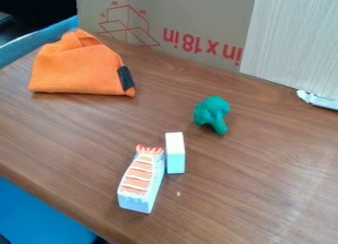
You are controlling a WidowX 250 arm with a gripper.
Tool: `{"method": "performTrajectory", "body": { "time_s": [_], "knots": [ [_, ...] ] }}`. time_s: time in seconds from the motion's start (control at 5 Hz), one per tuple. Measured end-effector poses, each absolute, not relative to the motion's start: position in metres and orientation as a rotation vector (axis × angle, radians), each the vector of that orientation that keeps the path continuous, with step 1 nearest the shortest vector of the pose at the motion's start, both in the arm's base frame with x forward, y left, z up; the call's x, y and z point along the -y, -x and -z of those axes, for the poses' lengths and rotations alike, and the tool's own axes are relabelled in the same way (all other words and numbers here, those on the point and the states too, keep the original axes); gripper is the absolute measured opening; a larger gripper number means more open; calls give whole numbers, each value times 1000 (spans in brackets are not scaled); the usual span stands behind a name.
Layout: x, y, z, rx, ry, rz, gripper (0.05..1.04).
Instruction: Unfold the cloth from top to bottom
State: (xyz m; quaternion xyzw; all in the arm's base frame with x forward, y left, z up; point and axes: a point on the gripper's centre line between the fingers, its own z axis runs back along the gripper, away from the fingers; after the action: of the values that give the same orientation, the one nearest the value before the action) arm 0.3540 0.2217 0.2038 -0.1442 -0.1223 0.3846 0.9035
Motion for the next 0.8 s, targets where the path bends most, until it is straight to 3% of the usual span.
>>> {"method": "performTrajectory", "body": {
  "time_s": [0.2, 0.4, 0.8],
  "knots": [
    [-224, -356, -187, 210, 306, -808, 999],
    [-236, -361, -170, 195, 266, -851, 999],
    [-258, -370, -153, 248, 173, -876, 999]
  ]
}}
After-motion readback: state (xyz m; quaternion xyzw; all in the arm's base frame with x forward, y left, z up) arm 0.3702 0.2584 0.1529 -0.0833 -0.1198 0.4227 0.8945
